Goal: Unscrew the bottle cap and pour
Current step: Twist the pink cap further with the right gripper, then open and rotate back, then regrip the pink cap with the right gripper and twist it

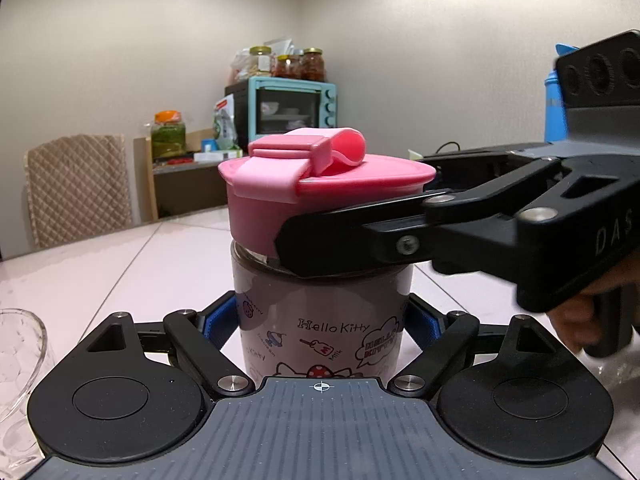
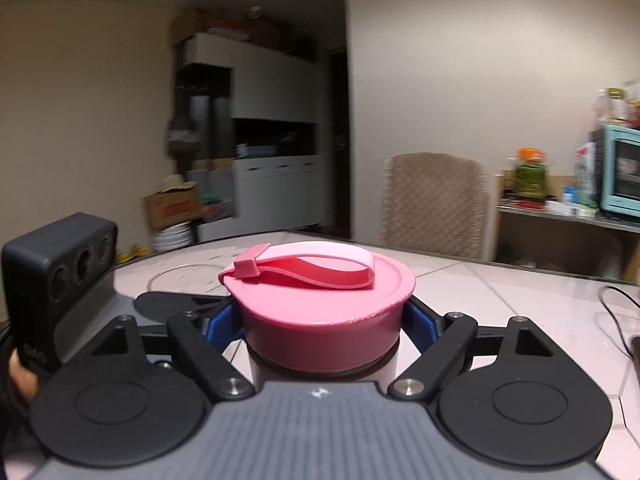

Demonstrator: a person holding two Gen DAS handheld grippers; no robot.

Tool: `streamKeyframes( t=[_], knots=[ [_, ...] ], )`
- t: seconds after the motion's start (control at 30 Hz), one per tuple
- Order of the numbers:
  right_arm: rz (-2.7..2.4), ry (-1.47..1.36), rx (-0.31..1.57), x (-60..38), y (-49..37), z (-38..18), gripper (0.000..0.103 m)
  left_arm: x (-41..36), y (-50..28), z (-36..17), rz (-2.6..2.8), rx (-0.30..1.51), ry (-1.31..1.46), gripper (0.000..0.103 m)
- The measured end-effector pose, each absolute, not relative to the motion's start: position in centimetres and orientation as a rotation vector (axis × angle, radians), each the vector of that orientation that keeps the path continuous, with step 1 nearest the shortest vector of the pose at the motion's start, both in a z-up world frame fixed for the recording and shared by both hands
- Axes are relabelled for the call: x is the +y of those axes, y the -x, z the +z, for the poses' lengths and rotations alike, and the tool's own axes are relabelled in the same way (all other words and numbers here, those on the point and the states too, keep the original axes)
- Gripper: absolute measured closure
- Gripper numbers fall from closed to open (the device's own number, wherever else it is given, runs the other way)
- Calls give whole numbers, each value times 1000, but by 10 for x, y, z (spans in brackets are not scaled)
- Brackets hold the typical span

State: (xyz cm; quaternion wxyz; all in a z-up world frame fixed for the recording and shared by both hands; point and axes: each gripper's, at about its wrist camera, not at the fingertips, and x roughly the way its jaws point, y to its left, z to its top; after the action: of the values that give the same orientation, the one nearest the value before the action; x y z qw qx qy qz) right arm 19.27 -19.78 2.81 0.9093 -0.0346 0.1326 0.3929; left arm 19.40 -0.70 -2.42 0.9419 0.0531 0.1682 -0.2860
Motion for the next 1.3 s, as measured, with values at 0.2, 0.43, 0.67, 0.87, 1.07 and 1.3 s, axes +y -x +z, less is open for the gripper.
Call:
streamKeyframes(
  t=[0.2,0.43,0.67,0.87,1.07,1.3],
  knots=[
    [981,89,298,-218,-212,36,18,-6,-195,-25,-583,343,-108,14],
    [998,85,299,-224,-211,41,15,-6,-195,-25,-583,343,-109,14],
    [866,78,271,-219,-186,43,8,-6,-195,-25,-583,343,-109,14],
    [757,71,256,-212,-170,37,7,-6,-195,-25,-583,343,-110,14],
    [698,24,252,-207,-165,29,6,-6,-195,-25,-583,343,-110,14],
    [654,-1,254,-199,-165,23,6,-5,-195,-25,-583,343,-109,14]
  ],
)
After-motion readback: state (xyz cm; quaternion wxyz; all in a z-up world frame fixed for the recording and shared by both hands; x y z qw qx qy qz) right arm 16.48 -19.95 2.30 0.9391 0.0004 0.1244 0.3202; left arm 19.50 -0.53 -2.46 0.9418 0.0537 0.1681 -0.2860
